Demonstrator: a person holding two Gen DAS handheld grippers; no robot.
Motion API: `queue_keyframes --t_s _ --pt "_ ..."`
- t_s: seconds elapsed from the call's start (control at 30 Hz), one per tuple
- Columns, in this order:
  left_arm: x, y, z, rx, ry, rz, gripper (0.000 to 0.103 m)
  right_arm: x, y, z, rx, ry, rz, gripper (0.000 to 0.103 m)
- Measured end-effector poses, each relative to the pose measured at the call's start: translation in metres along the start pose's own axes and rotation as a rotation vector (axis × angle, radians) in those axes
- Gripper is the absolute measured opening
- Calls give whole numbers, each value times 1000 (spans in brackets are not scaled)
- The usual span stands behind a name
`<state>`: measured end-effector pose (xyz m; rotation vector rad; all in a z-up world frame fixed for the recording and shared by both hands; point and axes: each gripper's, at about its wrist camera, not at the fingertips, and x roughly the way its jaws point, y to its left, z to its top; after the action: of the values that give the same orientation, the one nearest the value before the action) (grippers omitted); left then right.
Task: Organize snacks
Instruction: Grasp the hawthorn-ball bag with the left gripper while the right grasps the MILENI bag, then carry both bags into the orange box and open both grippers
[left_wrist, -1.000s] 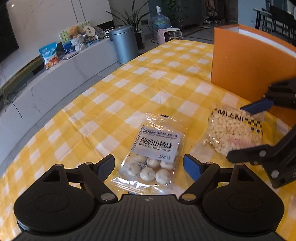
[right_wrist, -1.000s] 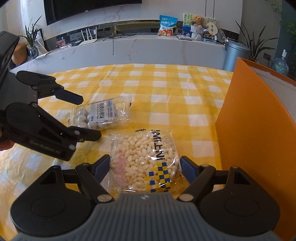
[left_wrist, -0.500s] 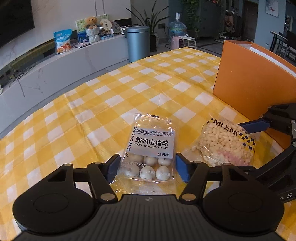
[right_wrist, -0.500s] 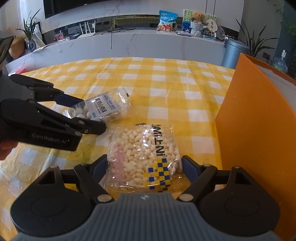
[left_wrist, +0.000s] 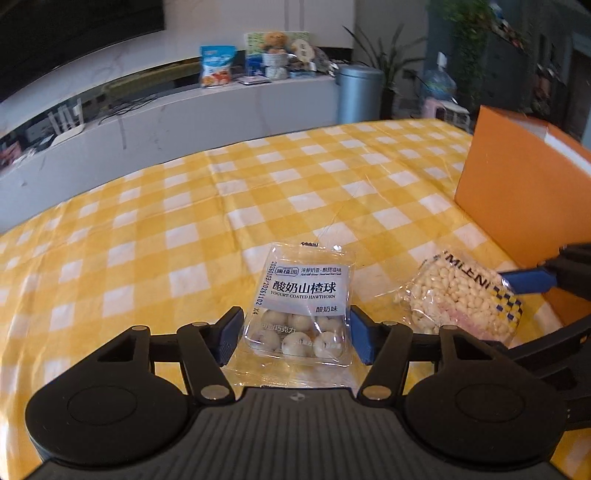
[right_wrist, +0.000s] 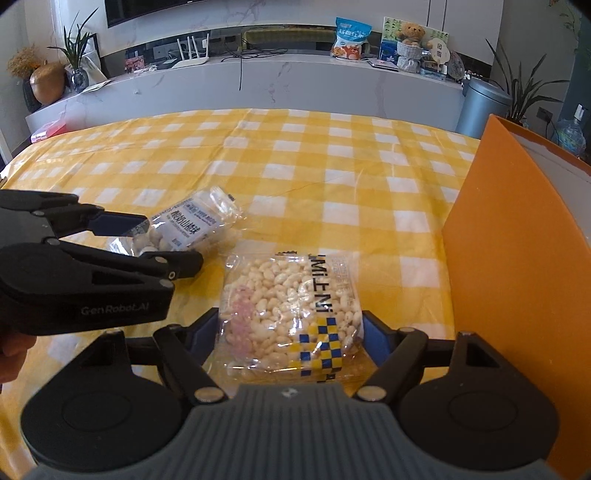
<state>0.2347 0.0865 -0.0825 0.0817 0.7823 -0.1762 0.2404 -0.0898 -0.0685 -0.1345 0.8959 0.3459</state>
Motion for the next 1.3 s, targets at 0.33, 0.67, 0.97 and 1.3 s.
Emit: queue_keyframes --t_s 0.33,0.67,0.97,1.3 --pt "-71 -14 -23 -166 -107 25 70 -55 3 -16 -4 -54 8 77" --pt "-133 -27 -27 -254 -170 30 70 -120 4 -31 -11 -160 37 77" --pt "-168 -67 -15 -214 -207 4 70 -192 -23 -40 26 -311 20 77" --pt "-167 -130 29 -58 -229 -143 70 -227 -100 -38 95 -335 -25 77"
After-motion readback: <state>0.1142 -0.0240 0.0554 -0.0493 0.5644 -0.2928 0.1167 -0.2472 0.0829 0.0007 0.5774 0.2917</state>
